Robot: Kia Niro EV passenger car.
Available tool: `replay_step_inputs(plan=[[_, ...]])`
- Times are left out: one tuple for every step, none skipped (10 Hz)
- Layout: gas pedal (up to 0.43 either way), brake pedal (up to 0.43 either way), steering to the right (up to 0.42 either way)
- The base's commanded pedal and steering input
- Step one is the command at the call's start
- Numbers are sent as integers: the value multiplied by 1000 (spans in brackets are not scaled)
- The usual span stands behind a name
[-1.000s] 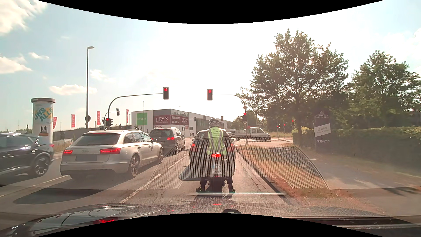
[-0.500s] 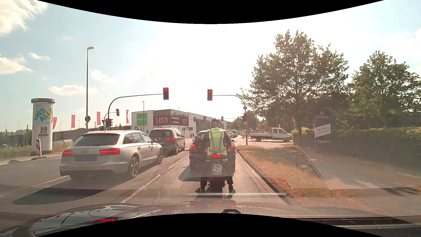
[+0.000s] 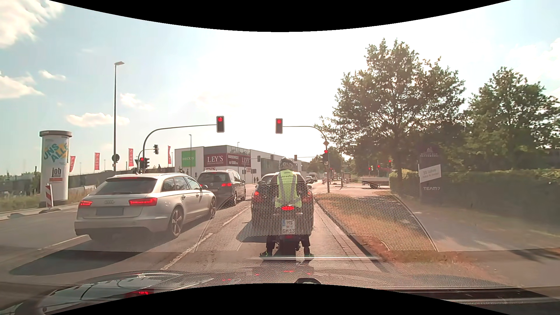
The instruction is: Follow the waypoints while adhering to traffic rules and regulations
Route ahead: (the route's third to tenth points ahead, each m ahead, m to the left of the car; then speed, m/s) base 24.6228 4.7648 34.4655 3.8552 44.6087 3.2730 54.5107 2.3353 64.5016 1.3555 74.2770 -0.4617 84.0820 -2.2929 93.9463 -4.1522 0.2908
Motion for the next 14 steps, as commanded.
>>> replay_step_inputs(plan=[[0,201,-1],[0,220,-1],[0,220,-1],[0,220,-1],[0,226,-1],[0,232,-1],[0,238,-1],[0,244,-1],[0,244,-1],[0,244,-1],[0,250,-1],[0,250,-1],[0,250,-1],[0,250,-1]])
